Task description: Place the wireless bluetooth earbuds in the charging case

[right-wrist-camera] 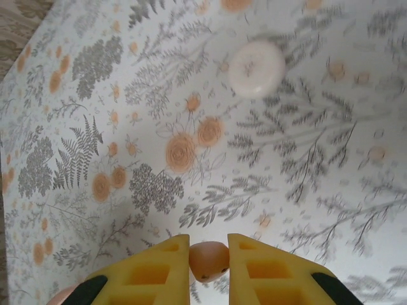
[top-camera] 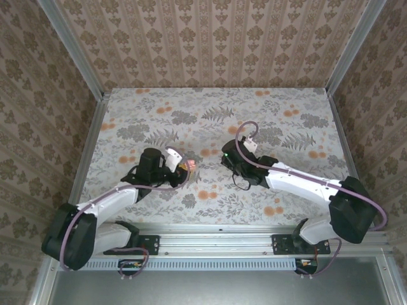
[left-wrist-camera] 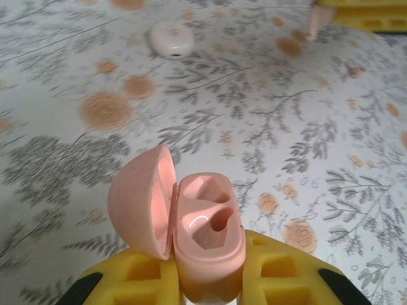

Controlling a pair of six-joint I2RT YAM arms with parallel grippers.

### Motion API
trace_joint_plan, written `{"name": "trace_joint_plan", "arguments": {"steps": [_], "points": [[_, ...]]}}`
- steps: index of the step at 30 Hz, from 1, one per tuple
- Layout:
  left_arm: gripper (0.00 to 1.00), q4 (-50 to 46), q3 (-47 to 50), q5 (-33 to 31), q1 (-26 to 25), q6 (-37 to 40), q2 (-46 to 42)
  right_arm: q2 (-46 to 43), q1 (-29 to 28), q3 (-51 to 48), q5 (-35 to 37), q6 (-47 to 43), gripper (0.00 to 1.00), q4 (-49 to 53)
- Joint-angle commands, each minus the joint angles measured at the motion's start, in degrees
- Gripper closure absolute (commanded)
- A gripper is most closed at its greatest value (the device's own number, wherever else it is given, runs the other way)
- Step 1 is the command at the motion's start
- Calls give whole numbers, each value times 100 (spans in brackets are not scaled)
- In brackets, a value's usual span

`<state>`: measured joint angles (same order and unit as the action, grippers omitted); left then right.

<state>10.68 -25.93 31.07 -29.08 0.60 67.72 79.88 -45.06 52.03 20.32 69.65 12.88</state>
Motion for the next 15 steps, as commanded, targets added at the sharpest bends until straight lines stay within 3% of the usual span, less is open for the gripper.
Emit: {"name": "trace_joint_plan", "arguments": {"steps": [1,7,15], "points": [[100,574,6,742,-46,468,236,-362,22,-174,123,-1163,82,-569],[100,914,-42,1162,-131,650,477,-429,15,-320,-158,-1832,82,-1032],[100,1024,-74,1222,-238,843,487,-330,-74,-395,-532,-2466,82,-1531]]}}
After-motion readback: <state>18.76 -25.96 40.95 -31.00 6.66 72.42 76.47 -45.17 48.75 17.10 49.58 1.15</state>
